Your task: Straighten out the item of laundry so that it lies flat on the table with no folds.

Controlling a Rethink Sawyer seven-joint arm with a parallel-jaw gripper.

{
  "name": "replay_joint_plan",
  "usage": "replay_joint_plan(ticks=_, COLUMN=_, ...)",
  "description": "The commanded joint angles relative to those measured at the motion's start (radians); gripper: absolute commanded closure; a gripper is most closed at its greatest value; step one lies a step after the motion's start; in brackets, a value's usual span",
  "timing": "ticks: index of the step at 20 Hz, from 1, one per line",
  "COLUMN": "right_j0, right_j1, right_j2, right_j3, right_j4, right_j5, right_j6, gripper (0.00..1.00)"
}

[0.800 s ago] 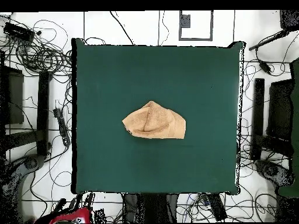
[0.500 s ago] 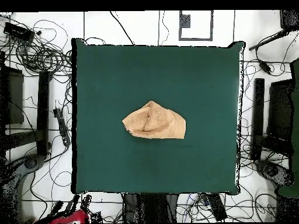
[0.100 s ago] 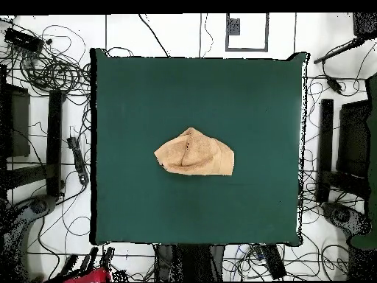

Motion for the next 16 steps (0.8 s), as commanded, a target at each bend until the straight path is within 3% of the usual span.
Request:
replay_joint_plan(ticks=1, right_j0=0.033, right_j1=-0.094, right_j2=-0.169, right_j3=0.286, right_j4=-0.028, right_j5=0.116, right_j6=0.280, gripper=0.00)
replay_joint_plan(ticks=16, right_j0=0.058, right_j1=-0.063, right_j2=-0.176, right_j3=0.357, right_j4=-0.040, right_j5=-0.047, right_j6=0.318, gripper=0.00)
